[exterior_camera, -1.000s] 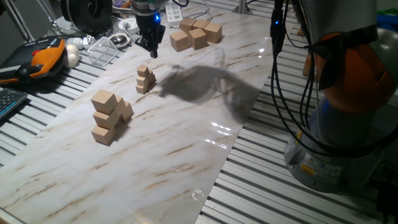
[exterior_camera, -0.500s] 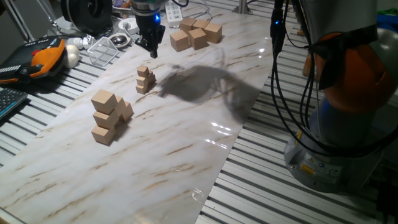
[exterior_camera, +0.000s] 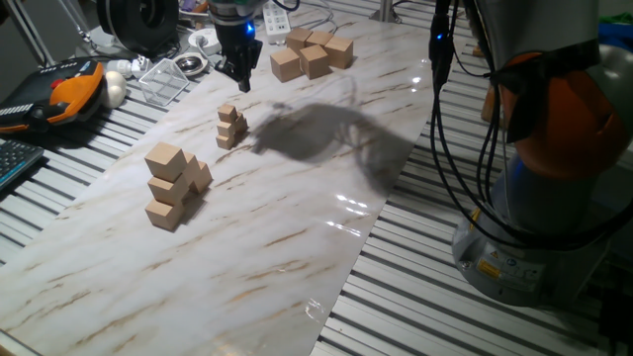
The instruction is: Stack the blocks into a pyramid shape
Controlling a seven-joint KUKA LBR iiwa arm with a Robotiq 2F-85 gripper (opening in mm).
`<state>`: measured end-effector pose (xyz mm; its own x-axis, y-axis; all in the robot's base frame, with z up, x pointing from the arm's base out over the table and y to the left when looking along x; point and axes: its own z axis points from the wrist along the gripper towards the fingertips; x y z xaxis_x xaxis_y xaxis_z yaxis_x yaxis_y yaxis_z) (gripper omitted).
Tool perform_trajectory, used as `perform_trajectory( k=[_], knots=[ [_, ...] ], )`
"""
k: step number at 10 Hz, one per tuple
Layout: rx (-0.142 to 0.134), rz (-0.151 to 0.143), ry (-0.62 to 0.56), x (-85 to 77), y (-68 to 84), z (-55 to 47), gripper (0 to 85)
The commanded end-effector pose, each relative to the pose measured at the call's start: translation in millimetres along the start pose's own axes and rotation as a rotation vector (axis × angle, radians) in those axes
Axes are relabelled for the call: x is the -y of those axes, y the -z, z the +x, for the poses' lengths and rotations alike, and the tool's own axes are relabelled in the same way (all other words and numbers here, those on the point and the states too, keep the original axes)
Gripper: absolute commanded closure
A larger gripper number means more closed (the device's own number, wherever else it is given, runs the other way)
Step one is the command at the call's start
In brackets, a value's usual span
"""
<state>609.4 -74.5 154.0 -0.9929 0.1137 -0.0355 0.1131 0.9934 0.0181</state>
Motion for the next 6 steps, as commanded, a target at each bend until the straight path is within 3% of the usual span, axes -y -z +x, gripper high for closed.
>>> perform_trajectory(
  k=[1, 6],
  knots=[
    [0.0, 0.0, -0.003, 0.0, 0.1, 0.0, 85.0],
    [-0.007, -0.005, -0.007, 0.9, 1.2, -0.4, 85.0]
  ],
)
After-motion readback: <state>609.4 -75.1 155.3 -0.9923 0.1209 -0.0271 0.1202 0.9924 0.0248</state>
